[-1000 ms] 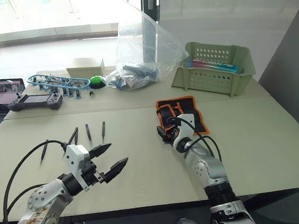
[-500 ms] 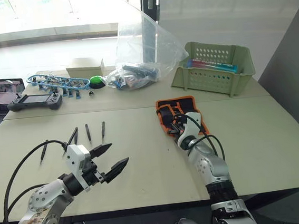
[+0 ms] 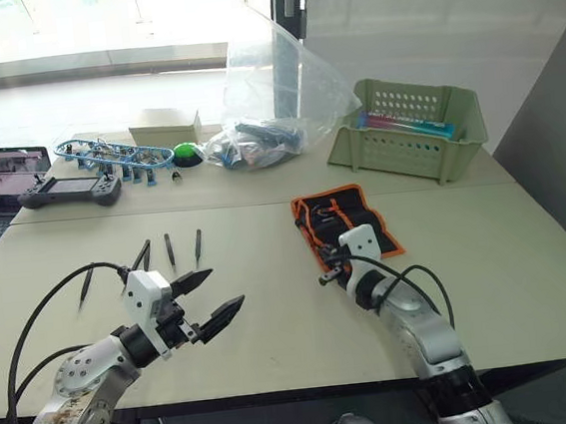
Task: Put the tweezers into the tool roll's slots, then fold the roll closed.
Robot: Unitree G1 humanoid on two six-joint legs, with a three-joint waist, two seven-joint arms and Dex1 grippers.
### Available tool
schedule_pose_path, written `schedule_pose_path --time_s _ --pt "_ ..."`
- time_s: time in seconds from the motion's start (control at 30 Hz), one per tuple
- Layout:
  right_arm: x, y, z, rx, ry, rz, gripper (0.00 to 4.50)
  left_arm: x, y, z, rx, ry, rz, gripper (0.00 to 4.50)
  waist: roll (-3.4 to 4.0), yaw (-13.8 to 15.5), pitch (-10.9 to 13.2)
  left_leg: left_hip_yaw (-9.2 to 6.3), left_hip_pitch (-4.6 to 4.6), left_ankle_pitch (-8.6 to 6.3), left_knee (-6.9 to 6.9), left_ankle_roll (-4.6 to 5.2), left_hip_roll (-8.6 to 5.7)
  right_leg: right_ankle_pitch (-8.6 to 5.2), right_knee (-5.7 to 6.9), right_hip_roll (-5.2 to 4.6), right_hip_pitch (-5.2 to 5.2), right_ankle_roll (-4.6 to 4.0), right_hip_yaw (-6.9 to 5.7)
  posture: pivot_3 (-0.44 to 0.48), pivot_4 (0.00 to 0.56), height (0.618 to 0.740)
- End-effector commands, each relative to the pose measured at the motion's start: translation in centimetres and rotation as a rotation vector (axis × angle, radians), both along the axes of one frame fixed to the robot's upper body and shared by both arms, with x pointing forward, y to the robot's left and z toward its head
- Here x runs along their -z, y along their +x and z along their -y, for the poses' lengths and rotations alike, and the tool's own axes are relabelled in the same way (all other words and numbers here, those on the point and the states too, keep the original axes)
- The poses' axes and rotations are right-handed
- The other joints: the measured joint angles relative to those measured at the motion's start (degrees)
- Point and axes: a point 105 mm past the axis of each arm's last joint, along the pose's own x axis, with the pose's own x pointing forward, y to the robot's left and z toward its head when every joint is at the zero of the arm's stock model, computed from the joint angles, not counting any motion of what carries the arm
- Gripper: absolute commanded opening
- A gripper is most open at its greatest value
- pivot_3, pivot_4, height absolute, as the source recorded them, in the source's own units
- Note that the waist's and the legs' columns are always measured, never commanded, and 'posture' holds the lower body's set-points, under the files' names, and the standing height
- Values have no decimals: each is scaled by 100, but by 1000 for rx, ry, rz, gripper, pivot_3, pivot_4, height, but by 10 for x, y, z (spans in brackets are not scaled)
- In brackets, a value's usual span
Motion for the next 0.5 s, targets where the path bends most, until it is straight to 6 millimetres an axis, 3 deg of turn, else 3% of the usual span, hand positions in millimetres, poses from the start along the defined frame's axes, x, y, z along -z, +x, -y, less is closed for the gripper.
schedule_pose_path --time_s 0.03,0.23,0.5 --pt "-19 -24 -8 -156 -36 128 67 -8 -1 0 32 3 20 4500 0 -3 0 0 0 0 0 0 0 0 0 0 0 1 1 0 150 740" --pt "-9 -55 0 -328 -200 185 67 -2 3 1 117 72 -5 4500 0 -4 1 1 9 0 1 0 1 -7 2 2 1 -4 0 0 150 740" --pt "0 -78 5 -467 -325 198 67 10 19 5 330 245 7 4500 -1 35 1 1 7 0 3 0 -4 -23 2 2 1 -31 0 0 150 740"
